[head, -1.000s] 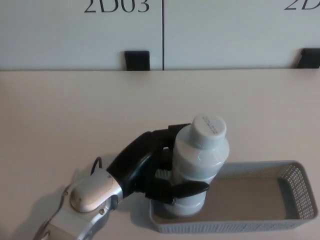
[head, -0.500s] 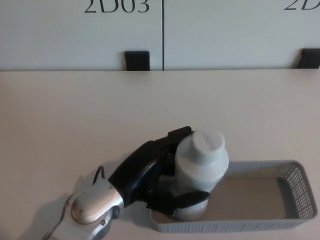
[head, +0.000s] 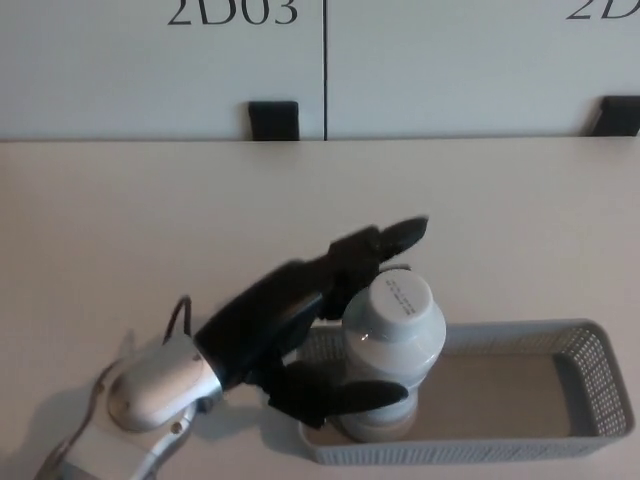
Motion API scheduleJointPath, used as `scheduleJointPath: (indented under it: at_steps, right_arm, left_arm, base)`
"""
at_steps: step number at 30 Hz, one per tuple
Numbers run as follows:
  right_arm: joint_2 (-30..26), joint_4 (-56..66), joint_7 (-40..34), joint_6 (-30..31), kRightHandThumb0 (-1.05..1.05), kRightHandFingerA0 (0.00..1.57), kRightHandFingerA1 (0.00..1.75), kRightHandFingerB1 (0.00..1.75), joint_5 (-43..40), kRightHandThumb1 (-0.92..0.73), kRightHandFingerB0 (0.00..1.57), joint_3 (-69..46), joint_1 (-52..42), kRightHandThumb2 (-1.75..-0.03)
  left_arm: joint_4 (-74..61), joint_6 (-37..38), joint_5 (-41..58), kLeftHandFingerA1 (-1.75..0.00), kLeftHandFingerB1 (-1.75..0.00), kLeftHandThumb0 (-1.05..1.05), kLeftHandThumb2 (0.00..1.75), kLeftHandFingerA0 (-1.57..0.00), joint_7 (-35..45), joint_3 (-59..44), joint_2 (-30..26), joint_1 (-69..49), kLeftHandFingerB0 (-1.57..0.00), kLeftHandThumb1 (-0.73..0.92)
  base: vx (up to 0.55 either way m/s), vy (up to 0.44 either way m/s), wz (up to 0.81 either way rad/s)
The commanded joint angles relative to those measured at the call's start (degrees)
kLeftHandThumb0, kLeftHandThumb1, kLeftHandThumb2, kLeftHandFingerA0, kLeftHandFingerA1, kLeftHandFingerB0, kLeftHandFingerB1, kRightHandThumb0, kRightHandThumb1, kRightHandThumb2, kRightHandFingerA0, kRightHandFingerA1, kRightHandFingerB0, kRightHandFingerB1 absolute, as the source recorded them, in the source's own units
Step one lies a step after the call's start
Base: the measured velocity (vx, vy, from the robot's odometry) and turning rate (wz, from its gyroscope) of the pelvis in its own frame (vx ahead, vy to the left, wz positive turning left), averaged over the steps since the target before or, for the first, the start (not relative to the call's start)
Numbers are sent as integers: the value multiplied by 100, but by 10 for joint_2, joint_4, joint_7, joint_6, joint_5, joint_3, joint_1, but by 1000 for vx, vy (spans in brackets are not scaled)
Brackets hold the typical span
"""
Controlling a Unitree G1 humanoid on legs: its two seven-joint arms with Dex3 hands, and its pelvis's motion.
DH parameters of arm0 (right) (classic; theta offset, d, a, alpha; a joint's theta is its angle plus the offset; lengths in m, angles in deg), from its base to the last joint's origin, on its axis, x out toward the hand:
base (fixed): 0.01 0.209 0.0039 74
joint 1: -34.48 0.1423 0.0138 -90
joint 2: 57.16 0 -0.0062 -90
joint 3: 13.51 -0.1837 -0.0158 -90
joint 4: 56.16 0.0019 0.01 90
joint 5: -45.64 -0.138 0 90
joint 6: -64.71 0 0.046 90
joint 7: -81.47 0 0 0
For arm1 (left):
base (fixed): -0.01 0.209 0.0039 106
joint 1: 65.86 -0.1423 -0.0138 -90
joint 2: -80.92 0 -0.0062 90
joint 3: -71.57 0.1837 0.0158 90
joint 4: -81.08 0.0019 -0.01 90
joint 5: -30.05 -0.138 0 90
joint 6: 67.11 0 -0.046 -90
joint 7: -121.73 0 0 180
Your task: The robot walk up to a desk on which a bottle is kept on the left hand side and a container is kept on the right hand side. The robot uses its left hand to pick up the bottle and places it in the container.
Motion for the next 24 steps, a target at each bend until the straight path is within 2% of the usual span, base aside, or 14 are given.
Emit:
scheduleJointPath:
  at_steps: [1, 5, 6, 9, 10, 11, 12, 13, 15, 16, 17, 20, 21, 24]
  right_arm:
    - [-19, -4, -1, -13, -34, 58, 63, 44, 8, -42, 39, -1, 26, -53]
    - [-24, -1, -11, -12, -36, 60, 65, 43, 19, -44, 37, 3, 26, -53]
    - [-25, -6, -12, -17, -35, 61, 65, 43, 24, -44, 37, 5, 25, -53]
    - [-27, -24, -6, -20, -33, 60, 65, 44, 21, -43, 38, 1, 28, -53]
    - [-27, -24, -7, -18, -31, 59, 65, 44, 21, -45, 36, 2, 28, -53]
    - [-27, -20, -6, -11, -30, 57, 64, 43, 18, -46, 35, 2, 29, -54]
    - [-27, -20, -4, -9, -30, 55, 64, 43, 16, -47, 34, 1, 29, -53]
    - [-27, -21, -3, -9, -30, 54, 64, 43, 16, -47, 34, 1, 28, -53]
    - [-29, -23, -3, -10, -32, 57, 63, 43, 19, -46, 35, 3, 28, -54]
    - [-30, -26, -5, -18, -32, 58, 64, 43, 27, -47, 36, 7, 24, -54]
    - [-31, -30, -2, -22, -31, 58, 66, 44, 28, -47, 37, 8, 22, -54]
    - [-34, -32, 3, -24, -30, 56, 65, 44, 30, -48, 36, 8, 17, -54]
    - [-36, -26, 4, -18, -30, 54, 63, 43, 30, -48, 33, 10, 13, -54]
    - [-40, -14, 8, -11, -30, 53, 63, 44, 34, -49, 33, 14, -1, -55]
  left_arm:
    - [-195, -72, 110, 0, 0, -79, 56, 0, 25, -104, -48, 81, 0, 52]
    - [-283, -97, 199, 0, 0, -85, 56, 0, 13, -211, -98, 143, 0, 53]
    - [-299, -96, 244, 0, -11, -77, 84, 0, 4, -254, -115, 158, 0, 43]
    - [-303, -51, 306, -9, -18, -66, 82, 0, -11, -329, -133, 168, 0, 37]
    - [-297, -29, 338, -7, -16, -77, 87, 0, -13, -371, -145, 170, 0, 44]
    - [-283, -24, 400, -13, -19, -76, 89, 0, -20, -411, -161, 168, -1, 49]
    - [-273, -19, 433, -18, -28, -68, 84, 0, -24, -435, -170, 168, -5, 44]
    - [-255, -4, 454, -20, -24, -70, 89, 0, -19, -471, -179, 169, -1, 47]
    - [-238, 19, 439, -14, -20, -76, 89, -1, -14, -517, -183, 163, -1, 43]
    - [-216, 34, 428, -15, -18, -74, 88, -1, -3, -584, -193, 131, -1, 40]
    - [-203, 32, 425, -11, -12, -79, 89, -4, 10, -622, -200, 103, -2, 44]
    - [-178, 2, 425, -7, -14, -77, 87, -6, 38, -701, -214, 31, -3, 43]
    - [-154, -16, 427, -11, -21, -57, 77, 0, 55, -739, -211, -15, 0, 34]
    - [-92, -46, 410, -18, -22, -40, 69, 0, 72, -813, -171, -144, 0, 30]
  base:
    - [0, 0, 0]
    - [0, 0, 0]
    - [0, 0, 0]
    - [0, 0, 0]
    - [0, 0, 0]
    - [0, 0, 0]
    - [0, 0, 0]
    - [0, 0, 0]
    - [0, 0, 0]
    - [0, 0, 0]
    - [0, 0, 0]
    - [0, 0, 0]
    - [0, 0, 0]
    - [0, 0, 0]
